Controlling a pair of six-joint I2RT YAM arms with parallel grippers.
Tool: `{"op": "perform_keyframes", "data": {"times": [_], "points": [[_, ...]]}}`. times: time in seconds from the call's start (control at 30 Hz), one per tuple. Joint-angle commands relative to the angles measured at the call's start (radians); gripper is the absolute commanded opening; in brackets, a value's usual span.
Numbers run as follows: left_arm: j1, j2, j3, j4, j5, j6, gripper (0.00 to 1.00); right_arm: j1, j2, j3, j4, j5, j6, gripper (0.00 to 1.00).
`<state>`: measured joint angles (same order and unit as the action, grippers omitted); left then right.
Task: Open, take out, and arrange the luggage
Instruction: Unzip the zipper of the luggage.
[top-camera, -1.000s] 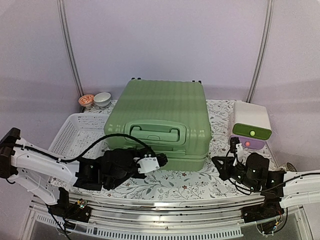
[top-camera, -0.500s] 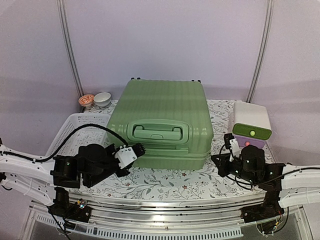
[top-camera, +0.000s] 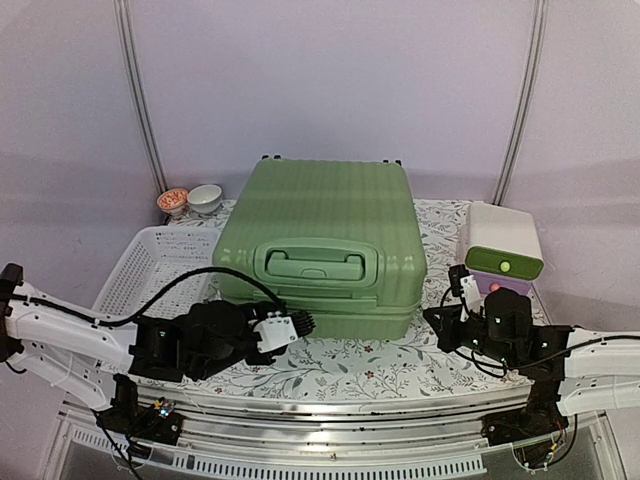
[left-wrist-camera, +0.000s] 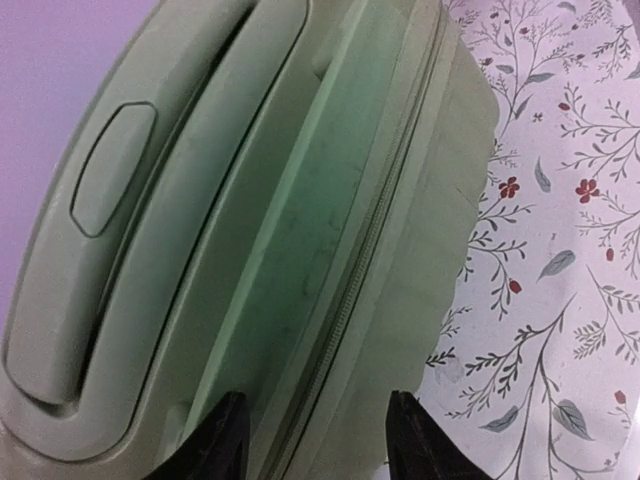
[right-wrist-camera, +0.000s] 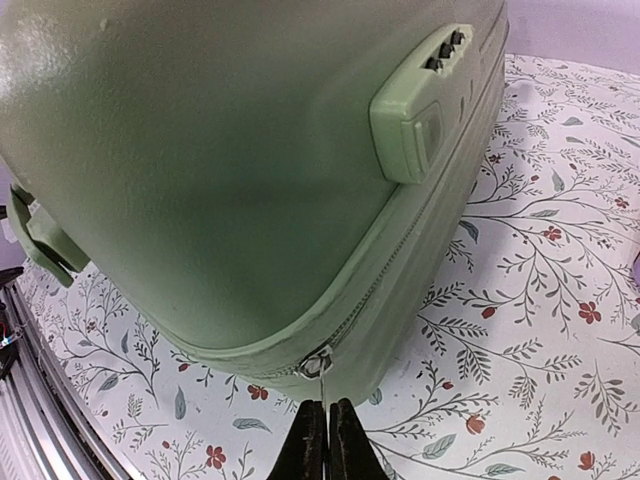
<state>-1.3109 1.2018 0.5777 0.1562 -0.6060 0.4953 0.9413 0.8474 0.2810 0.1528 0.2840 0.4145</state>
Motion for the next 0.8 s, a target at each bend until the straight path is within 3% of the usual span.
{"op": "perform_keyframes", "data": {"times": [0.0,0.2,0.4,0.77], "points": [[-0.007,0.085,0.033,0.154,-0.073,0.126,0.51,-0.019,-0.038,-0.015,0.007,0.044,0.007,0.04],[-0.026,0.182,0.038,0.347,-0.154,0.28,0.55,-0.019,-0.045,-0.022,0.01,0.03,0.01,0.04],[-0.059,0.173,0.049,0.361,-0.033,0.291,0.57,-0.019,-0.037,-0.027,0.029,0.025,0.009,0.04],[-0.005,0.32,0.101,0.447,-0.067,0.399,0.58,-0.019,-0.026,-0.023,0.031,0.012,-0.003,0.04]]}}
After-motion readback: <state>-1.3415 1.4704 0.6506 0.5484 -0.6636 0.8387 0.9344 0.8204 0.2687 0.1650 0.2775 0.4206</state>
